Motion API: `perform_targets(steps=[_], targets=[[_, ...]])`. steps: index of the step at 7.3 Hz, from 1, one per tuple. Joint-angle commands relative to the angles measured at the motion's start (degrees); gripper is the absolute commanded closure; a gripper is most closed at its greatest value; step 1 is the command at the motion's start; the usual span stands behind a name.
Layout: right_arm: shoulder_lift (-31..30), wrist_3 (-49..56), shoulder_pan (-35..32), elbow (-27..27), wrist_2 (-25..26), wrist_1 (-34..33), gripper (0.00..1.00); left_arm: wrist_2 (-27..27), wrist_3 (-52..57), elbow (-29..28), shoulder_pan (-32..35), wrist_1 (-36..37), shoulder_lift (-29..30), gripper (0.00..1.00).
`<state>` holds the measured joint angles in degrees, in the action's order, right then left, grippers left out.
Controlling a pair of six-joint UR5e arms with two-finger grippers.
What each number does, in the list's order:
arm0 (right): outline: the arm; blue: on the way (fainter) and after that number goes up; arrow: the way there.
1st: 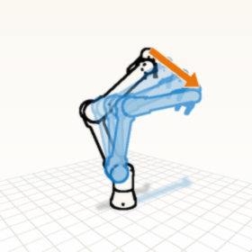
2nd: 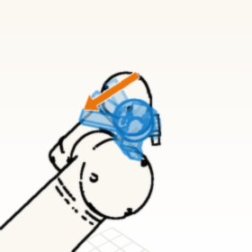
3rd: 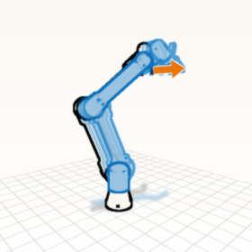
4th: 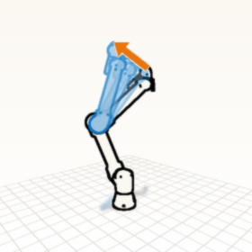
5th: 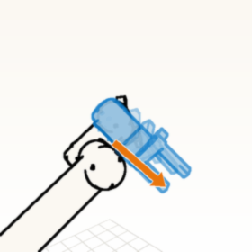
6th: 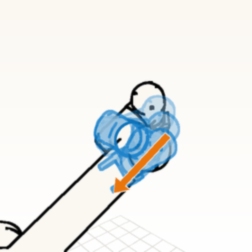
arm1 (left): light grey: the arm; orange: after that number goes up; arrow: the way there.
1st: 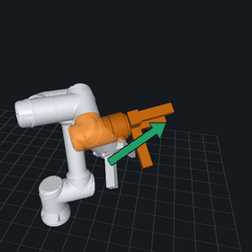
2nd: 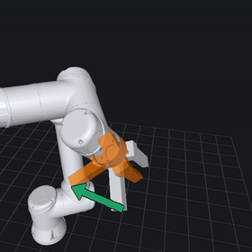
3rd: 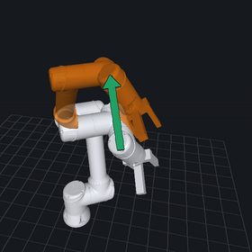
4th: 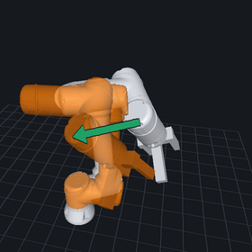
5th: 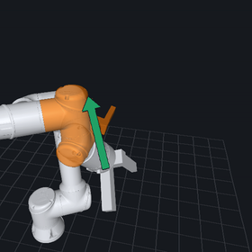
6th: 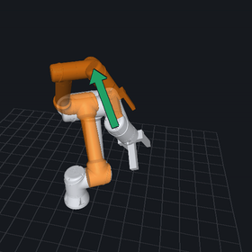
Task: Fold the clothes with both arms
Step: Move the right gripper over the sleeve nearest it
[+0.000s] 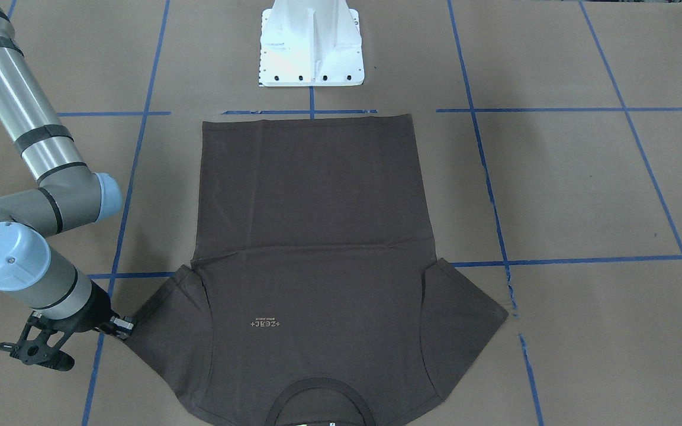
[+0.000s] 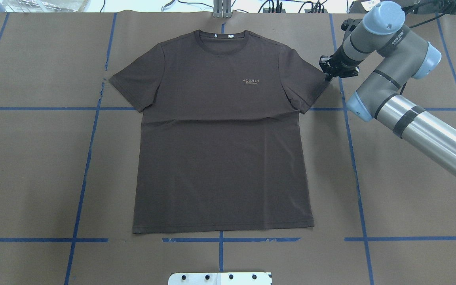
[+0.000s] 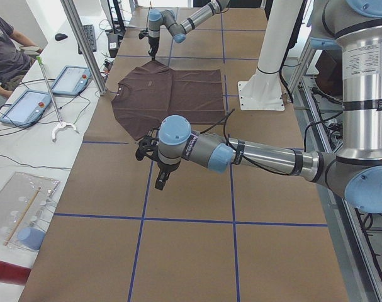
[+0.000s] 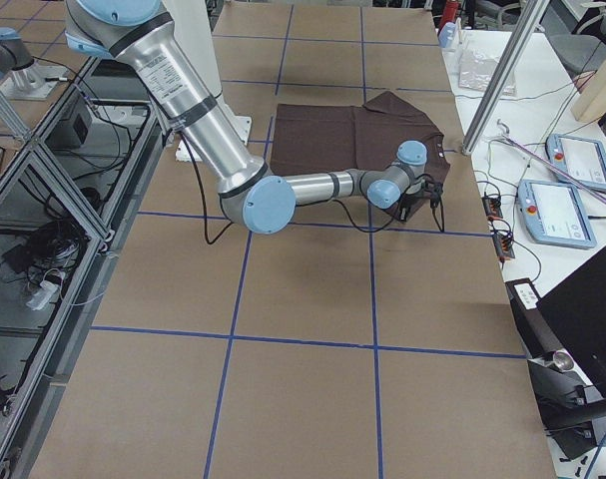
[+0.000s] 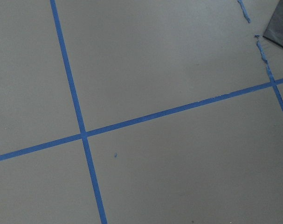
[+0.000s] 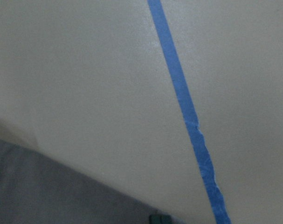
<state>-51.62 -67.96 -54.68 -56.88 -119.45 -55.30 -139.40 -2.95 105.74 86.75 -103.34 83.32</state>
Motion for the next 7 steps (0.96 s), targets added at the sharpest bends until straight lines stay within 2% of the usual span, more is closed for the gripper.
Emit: perform_targets(steps=[1, 2, 3, 6, 7], targets=[[-0.1, -0.4, -0.2, -0.6, -0.1, 0.0, 1.0, 0.0, 0.0, 0.0, 0.0, 0.1, 0.0, 0.0], [-0.1, -0.8, -0.2, -0.5, 0.0, -0.1, 0.51, 0.0, -0.1, 0.0, 0.0, 0.1, -0.1, 0.0], [-0.1, -1.5, -0.2, -0.3, 0.3, -0.2, 0.37, 0.0, -0.1, 0.0, 0.0, 0.1, -0.1, 0.0], [-0.1, -1.9, 0.0, -0.1, 1.2, -0.2, 0.4, 0.1, 0.0, -0.2, 0.0, 0.1, -0.3, 0.0], [-0.1, -2.0, 0.0, -0.1, 1.2, -0.2, 0.48, 0.1, 0.0, -0.2, 0.0, 0.1, -0.4, 0.0]])
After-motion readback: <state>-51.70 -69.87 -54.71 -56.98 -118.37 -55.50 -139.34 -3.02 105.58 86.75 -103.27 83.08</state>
